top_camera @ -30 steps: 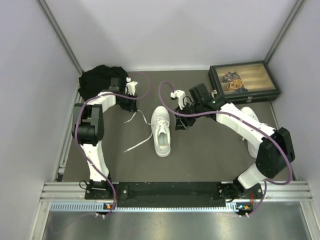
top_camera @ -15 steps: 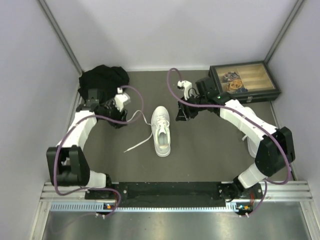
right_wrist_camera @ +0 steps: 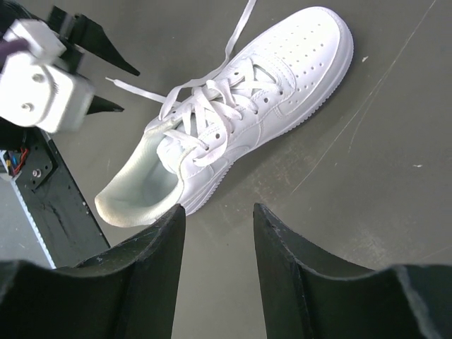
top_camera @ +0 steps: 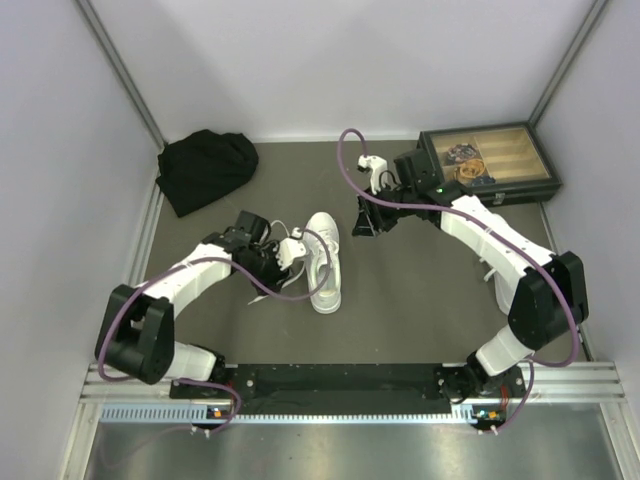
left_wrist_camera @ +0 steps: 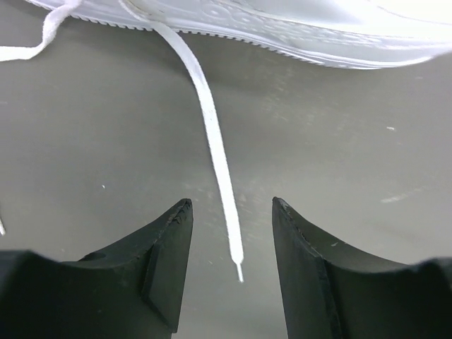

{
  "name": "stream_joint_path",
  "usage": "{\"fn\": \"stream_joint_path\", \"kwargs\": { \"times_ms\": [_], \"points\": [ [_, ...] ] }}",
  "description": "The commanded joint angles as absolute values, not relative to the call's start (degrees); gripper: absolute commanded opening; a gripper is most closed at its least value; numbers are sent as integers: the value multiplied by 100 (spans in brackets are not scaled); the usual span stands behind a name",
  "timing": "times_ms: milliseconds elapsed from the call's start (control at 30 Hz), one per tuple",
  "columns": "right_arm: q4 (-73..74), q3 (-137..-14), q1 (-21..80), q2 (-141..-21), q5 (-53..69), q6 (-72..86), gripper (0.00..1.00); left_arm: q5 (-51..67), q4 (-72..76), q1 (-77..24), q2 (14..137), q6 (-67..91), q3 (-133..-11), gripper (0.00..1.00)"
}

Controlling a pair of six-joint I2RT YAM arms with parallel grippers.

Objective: Tie the shoes

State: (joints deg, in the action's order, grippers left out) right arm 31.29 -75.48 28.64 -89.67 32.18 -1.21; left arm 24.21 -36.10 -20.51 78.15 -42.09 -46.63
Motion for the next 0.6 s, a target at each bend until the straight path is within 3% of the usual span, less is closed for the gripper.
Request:
{"fn": "stream_joint_path", "kwargs": {
  "times_ms": [0, 300, 400, 533, 567],
  "points": [
    [2953, -7629, 2760, -8833, 3243, -79, 44, 1785, -2989, -2294, 8112, -4236, -4570, 53],
    [2953, -7603, 2760, -8877, 3217, -79, 44, 1240, -2716, -2636, 8639, -4298, -4474, 50],
    [2953, -7603, 2760, -8877, 3208, -88, 44, 1108, -2707, -2680, 8780, -4324, -4403, 45],
    [2936, -7620, 2760, -8956, 3252, -88, 45, 1160, -2742, -2689, 8886, -4324, -4368, 23],
    [2944, -7638, 2751, -8973, 3269, -88, 44, 1195, -2742, -2689, 8868, -4324, -4333, 9]
  ]
}}
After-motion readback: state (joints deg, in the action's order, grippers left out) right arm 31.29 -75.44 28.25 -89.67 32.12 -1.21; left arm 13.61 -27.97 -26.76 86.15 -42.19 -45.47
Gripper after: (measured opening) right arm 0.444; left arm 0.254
